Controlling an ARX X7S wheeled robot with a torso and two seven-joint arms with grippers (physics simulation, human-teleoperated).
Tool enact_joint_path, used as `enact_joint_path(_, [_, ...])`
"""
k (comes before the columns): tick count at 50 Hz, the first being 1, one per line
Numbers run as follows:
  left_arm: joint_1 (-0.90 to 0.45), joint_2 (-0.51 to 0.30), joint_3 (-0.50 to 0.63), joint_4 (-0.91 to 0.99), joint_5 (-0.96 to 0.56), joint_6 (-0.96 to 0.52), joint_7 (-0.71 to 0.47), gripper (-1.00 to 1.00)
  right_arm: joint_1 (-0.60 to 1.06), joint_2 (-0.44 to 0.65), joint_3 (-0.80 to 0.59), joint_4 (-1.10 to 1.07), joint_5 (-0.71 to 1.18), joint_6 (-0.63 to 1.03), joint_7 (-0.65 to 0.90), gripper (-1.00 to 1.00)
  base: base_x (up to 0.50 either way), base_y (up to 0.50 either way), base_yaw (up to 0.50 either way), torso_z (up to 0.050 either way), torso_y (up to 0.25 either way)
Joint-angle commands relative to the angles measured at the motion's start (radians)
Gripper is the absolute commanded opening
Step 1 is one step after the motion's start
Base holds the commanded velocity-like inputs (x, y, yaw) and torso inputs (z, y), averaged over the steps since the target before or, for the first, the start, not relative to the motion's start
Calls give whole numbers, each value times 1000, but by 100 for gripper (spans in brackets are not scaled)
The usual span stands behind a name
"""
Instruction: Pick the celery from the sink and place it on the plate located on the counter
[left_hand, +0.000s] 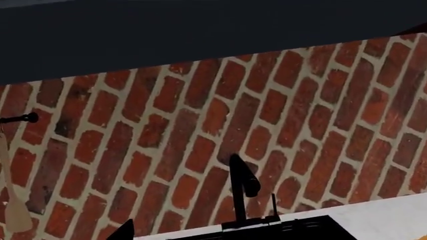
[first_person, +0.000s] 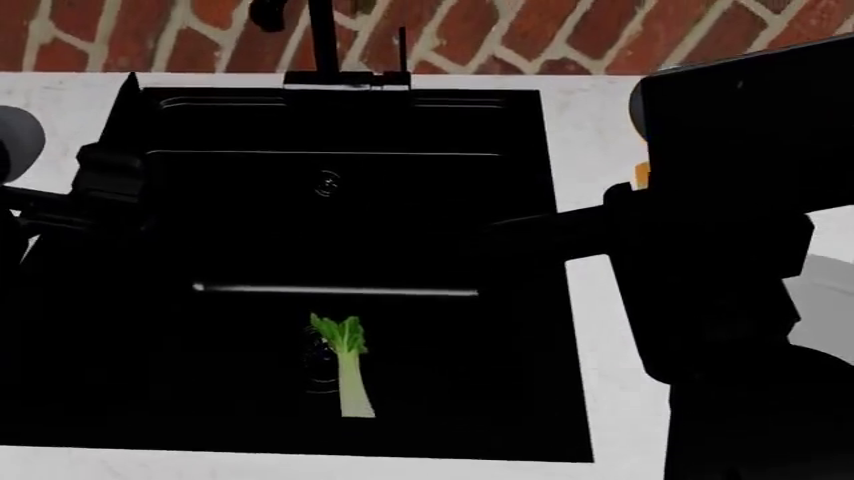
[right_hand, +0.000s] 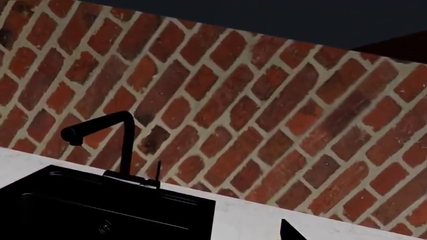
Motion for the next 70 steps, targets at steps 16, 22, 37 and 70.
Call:
enact_joint_path(16, [-7,-3,-5,0,-15,-21,-18,100,19,4,-2,-14,16,27,10,100,352,0,0,0,0])
enact_joint_path(22, [-8,-2,-13,3,-27,-32,-15,100,21,1,6,-16,23,29,8,100,112,0,0,0,0])
enact_joint_path(37, [-4,-10,-15,2,-35,-26,-18,100,26,1,3,-20,33,40,19,100,304,0,0,0,0])
enact_joint_path(70, [16,-38,-28,22,-42,5,-33,100,29,6,-4,-15,61,35,40,100,21,0,0,0,-52])
